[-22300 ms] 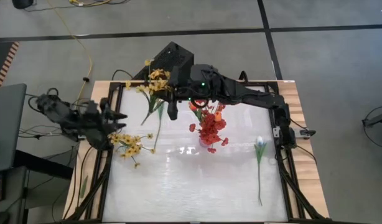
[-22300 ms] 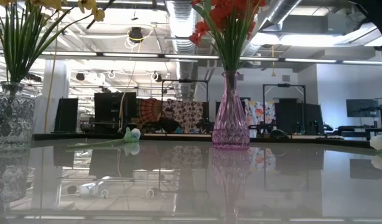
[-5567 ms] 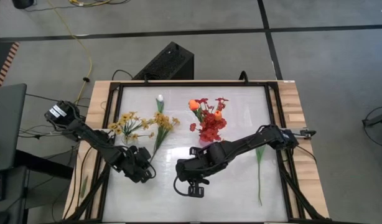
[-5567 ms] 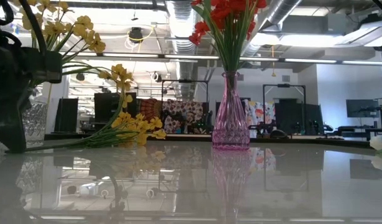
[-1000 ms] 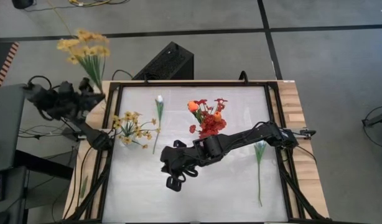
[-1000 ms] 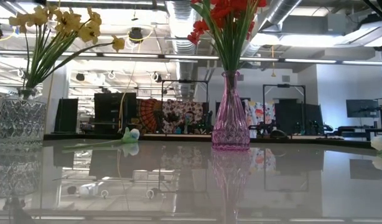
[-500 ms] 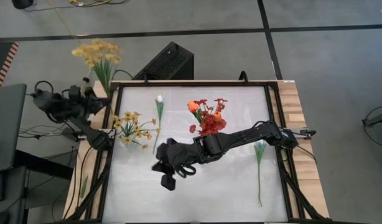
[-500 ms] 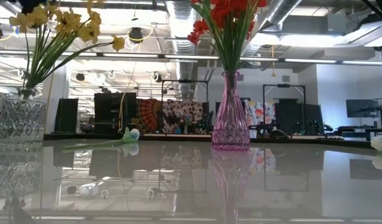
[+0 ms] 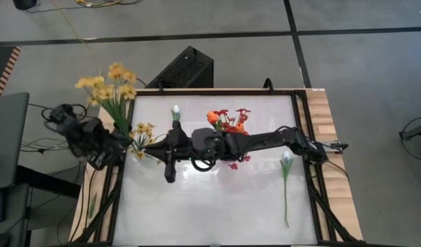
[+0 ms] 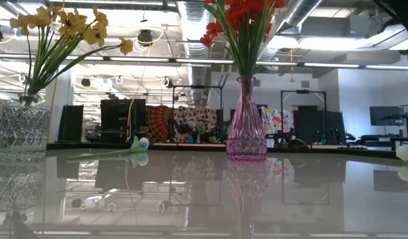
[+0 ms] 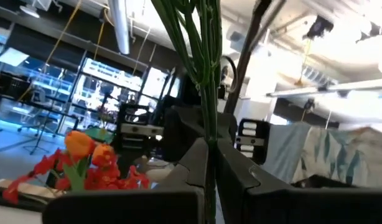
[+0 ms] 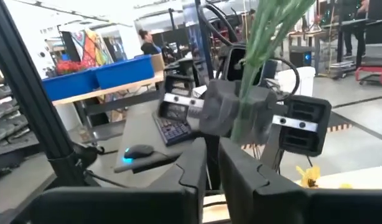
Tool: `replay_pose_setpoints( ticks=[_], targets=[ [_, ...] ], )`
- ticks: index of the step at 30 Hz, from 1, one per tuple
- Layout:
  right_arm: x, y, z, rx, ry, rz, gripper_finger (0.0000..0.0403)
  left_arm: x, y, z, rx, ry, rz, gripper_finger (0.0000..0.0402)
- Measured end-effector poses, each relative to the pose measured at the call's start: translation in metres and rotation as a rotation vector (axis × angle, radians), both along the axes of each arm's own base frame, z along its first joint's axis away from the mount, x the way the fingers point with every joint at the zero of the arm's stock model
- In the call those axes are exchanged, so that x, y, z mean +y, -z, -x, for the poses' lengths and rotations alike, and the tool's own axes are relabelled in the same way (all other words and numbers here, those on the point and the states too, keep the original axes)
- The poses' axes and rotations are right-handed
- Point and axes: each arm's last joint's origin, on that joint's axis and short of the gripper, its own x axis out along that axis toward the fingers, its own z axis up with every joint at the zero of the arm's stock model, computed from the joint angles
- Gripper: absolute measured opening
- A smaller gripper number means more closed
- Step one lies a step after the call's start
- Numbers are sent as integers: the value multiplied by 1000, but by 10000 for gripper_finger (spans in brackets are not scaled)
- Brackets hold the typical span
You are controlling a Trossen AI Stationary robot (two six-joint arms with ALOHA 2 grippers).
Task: Sort flowers into vase by color
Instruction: Put the yellow flowers into the transparent vase
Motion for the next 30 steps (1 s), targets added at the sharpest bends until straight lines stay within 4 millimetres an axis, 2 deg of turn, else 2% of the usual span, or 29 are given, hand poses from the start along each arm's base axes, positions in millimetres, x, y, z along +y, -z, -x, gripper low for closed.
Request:
replay_pose_setpoints(
  ticks=[5, 8, 10, 14, 17, 25, 30],
  targets=[
    [-7, 0, -2, -5, 10, -7, 135, -7, -6, -8, 12, 5, -39, 0],
    [-10, 7, -7, -3, 13, -38, 177, -8, -6, -10, 20, 3, -45, 0],
    [-8, 17, -14, 10, -8, -56, 201, -8, -6, -10, 23, -5, -47, 0],
    [-3, 26, -19, 19, -40, -84, 232, -6, -6, -10, 32, -44, -41, 0],
    [-2, 24, -21, -27, -48, -88, 239, -6, -5, -10, 41, -53, -39, 0],
    [-5, 48, -36, -12, -40, -133, 239, -6, -5, -10, 56, -78, -15, 0],
    [-6, 47, -36, -17, -14, -131, 235, -5, -4, -11, 66, -84, -7, 0]
  ],
)
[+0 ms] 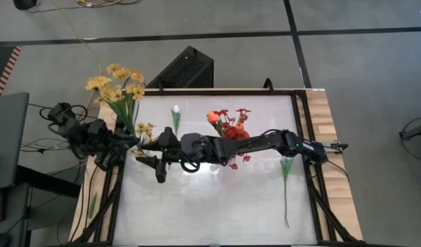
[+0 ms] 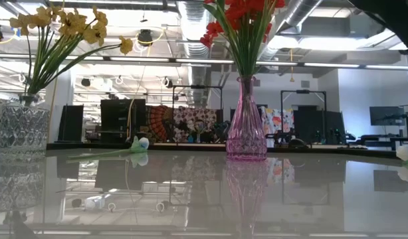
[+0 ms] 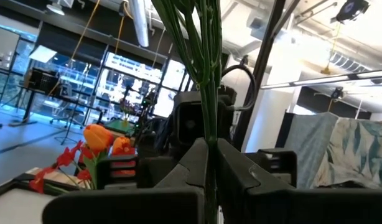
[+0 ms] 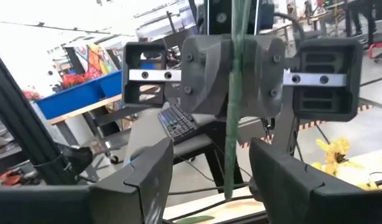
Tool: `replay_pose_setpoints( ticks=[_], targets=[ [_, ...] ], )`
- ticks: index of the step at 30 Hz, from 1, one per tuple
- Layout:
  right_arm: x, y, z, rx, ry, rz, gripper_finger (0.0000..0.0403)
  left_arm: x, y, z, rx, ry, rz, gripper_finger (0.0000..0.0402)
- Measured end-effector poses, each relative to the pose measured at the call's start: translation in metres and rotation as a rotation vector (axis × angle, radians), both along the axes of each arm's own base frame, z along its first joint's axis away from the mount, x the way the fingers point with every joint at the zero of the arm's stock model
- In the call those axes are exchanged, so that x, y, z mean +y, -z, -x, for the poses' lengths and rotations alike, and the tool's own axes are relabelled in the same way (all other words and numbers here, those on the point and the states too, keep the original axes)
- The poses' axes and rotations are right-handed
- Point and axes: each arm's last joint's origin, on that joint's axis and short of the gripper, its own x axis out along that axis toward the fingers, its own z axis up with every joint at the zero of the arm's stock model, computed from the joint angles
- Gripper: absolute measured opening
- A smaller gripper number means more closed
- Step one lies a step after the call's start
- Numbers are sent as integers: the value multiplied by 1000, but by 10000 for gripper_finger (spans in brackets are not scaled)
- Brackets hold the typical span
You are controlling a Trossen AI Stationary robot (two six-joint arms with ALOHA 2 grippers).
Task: Sort flowers into vase by color
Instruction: Put the yellow flowers into the transparent vase
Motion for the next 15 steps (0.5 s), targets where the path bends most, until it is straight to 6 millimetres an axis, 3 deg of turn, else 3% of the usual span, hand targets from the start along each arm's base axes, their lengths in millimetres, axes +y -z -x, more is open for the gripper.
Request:
replay_pose_setpoints(
  ticks=[4, 11, 15],
  targets=[
    [-2, 0, 0, 3, 5, 3, 192, 0, 0, 0, 4, -7, 2, 0],
    [-4, 0, -1, 7, 14, 15, 41, 1, 0, 0, 7, -13, 23, 3],
    [-4, 1, -1, 15, 14, 39, 28, 0, 1, 0, 13, 3, 24, 25]
  ],
)
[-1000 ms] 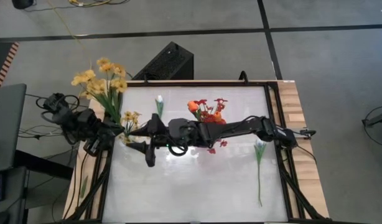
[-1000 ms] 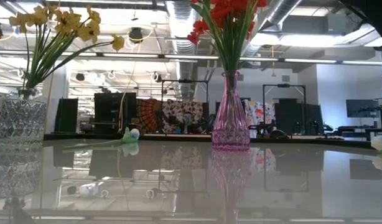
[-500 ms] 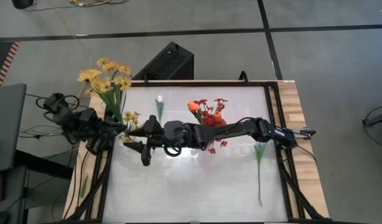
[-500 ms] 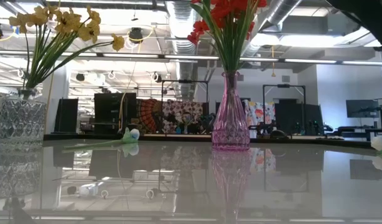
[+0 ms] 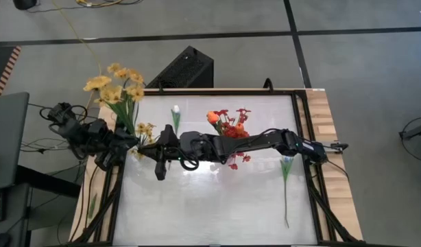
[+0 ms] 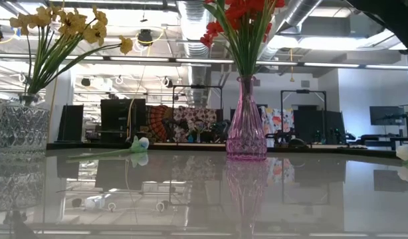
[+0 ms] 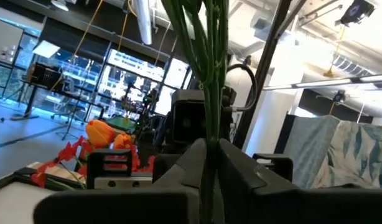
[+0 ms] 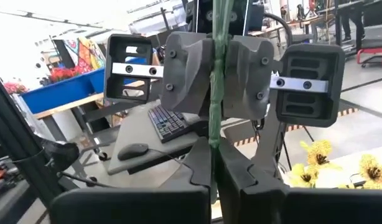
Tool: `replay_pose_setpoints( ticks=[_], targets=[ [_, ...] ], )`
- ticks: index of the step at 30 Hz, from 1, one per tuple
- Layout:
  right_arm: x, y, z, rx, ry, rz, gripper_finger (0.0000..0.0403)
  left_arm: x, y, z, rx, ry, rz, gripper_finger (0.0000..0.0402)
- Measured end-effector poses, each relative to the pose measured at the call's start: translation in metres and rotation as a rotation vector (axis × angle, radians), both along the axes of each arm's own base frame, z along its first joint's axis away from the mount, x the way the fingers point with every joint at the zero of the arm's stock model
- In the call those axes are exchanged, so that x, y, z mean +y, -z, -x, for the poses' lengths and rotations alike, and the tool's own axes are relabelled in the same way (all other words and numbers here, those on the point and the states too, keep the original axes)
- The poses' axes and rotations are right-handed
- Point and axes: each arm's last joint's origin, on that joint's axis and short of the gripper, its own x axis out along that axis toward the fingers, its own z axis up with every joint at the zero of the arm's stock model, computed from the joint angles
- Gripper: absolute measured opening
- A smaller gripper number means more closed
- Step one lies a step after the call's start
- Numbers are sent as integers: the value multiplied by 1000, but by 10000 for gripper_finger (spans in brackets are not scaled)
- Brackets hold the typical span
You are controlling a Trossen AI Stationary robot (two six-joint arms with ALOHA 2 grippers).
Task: Sort flowers into vase by color
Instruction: Put the yellow flowers into the transparent vase
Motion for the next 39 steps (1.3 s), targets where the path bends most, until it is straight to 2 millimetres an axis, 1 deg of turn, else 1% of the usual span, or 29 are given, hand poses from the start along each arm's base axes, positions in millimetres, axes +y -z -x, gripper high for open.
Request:
replay_pose_setpoints(
  ticks=[4, 9, 12, 14, 20, 26, 30, 35, 39],
  targets=[
    [4, 4, 1, 42, -15, -29, 28, -2, 4, 1, 25, 71, -13, 64],
    [14, 16, 3, 168, -31, -57, 28, -4, 11, -1, 97, 127, 25, 120],
    [21, 23, 5, 240, -38, -65, 28, -4, 13, -2, 116, 141, 26, 144],
    [25, 25, 7, 258, -44, -65, 28, -5, 14, -1, 124, 154, 15, 153],
    [33, 24, 8, 252, -53, -77, 28, -1, 20, 6, 162, 241, 19, 151],
    [32, 24, 8, 250, -47, -96, 28, 6, 21, 15, 169, 233, 49, 135],
    [29, 24, 8, 249, -29, -98, 28, 5, 21, 13, 172, 235, 56, 131],
    [24, 24, 7, 248, -12, -98, 28, -2, 24, 4, 216, 231, 33, 130],
    [21, 24, 6, 247, -5, -99, 28, -3, 23, 2, 203, 216, 18, 130]
  ],
)
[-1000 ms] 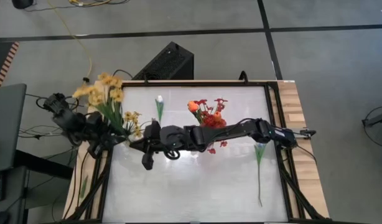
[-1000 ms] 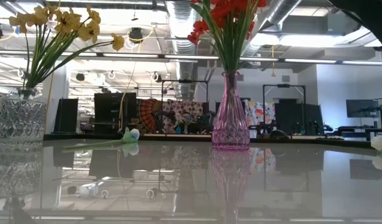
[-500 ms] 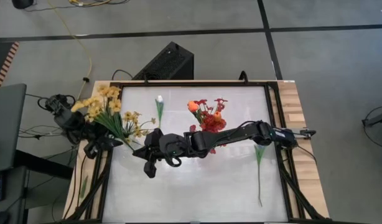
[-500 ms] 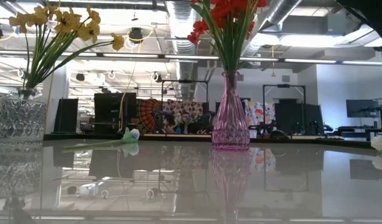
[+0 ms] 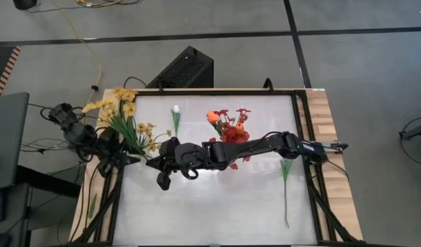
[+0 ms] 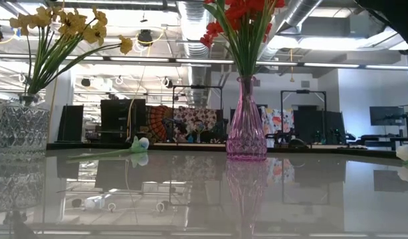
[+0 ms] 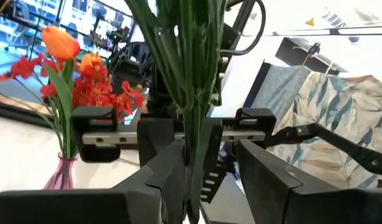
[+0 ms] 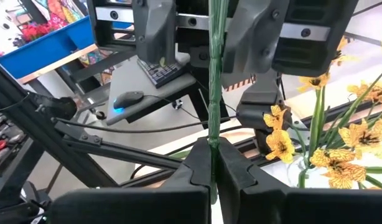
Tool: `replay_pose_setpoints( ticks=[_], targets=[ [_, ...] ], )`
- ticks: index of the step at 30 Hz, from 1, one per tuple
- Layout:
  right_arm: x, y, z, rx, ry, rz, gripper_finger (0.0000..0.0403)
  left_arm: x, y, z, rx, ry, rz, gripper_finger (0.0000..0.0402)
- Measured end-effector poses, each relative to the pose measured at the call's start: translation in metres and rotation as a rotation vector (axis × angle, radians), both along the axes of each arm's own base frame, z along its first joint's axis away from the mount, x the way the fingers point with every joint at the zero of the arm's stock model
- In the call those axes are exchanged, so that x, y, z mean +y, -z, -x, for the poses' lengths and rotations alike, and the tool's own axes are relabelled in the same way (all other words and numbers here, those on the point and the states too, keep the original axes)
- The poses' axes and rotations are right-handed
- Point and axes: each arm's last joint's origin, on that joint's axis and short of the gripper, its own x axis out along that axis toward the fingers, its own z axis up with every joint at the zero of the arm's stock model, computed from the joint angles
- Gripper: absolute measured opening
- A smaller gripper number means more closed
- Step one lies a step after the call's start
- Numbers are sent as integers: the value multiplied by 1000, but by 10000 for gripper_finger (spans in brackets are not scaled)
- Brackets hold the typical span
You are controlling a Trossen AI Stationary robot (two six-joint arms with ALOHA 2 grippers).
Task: Sort flowers into vase by color
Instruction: Put the yellow flowers into the transparent vase
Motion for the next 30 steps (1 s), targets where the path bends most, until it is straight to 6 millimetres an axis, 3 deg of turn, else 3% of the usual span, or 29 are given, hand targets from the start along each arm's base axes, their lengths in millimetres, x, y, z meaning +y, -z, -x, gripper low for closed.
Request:
replay_pose_setpoints(
  ticks=[6, 11, 13, 23, 30],
  targets=[
    [1, 0, 0, 3, -1, 0, 28, 1, 0, 0, 4, -40, -2, 111],
    [1, 0, 0, 4, -1, 0, 35, 2, 1, 0, 11, -70, -9, 28],
    [1, 0, 0, 3, -2, 0, 59, 2, 1, 0, 10, -72, -7, 10],
    [-3, 0, 0, 1, 3, -1, 226, 7, -2, 7, 49, -49, -35, 2],
    [1, 0, 0, 4, -71, -17, 259, 32, -32, 38, 69, -79, -70, 1]
  ],
)
